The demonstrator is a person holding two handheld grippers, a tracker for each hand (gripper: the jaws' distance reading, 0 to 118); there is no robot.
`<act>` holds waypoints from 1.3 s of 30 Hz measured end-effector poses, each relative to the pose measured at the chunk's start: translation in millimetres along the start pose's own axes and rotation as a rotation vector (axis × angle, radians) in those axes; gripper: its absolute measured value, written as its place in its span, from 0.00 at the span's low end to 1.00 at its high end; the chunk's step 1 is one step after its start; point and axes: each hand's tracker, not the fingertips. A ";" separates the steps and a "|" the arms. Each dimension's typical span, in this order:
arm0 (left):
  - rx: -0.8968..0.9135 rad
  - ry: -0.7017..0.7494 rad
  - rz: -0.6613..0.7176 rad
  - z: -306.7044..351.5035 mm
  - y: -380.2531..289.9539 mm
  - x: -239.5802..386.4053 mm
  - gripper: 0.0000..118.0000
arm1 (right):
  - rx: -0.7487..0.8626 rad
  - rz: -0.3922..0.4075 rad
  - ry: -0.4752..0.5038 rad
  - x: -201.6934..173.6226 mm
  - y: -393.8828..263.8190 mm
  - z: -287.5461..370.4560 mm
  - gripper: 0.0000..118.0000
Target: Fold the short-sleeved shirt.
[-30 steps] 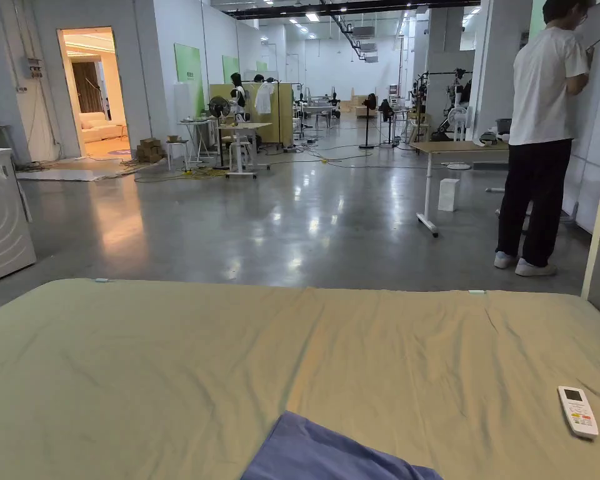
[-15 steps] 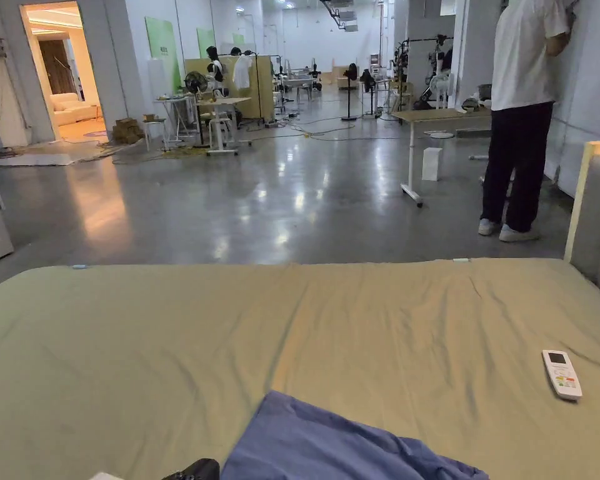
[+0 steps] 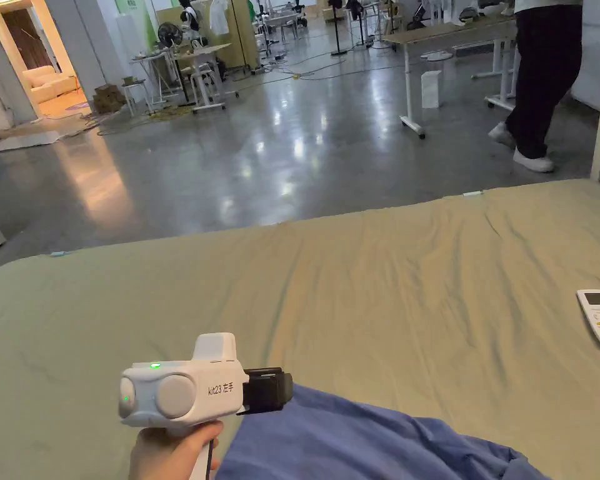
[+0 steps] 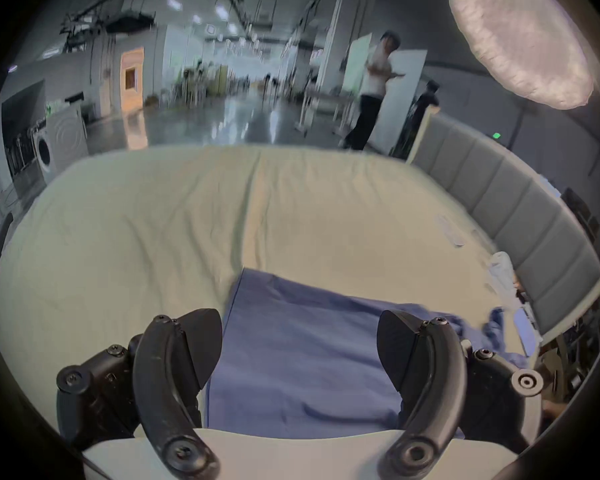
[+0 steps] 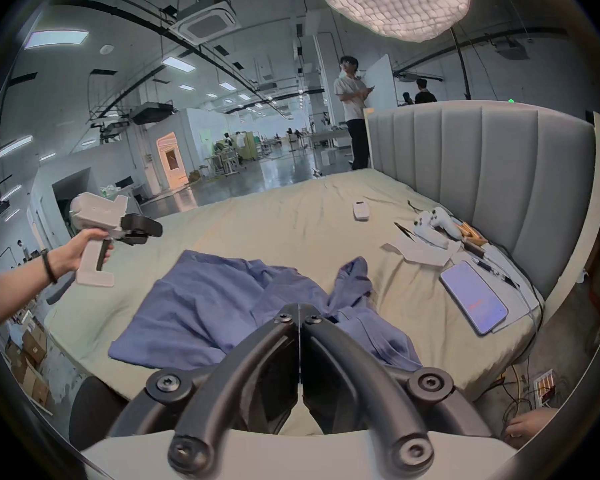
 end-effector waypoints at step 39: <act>-0.361 0.140 -0.172 -154.6 18.7 0.2 0.05 | -0.565 -0.054 -0.141 98.6 90.2 -282.7 0.49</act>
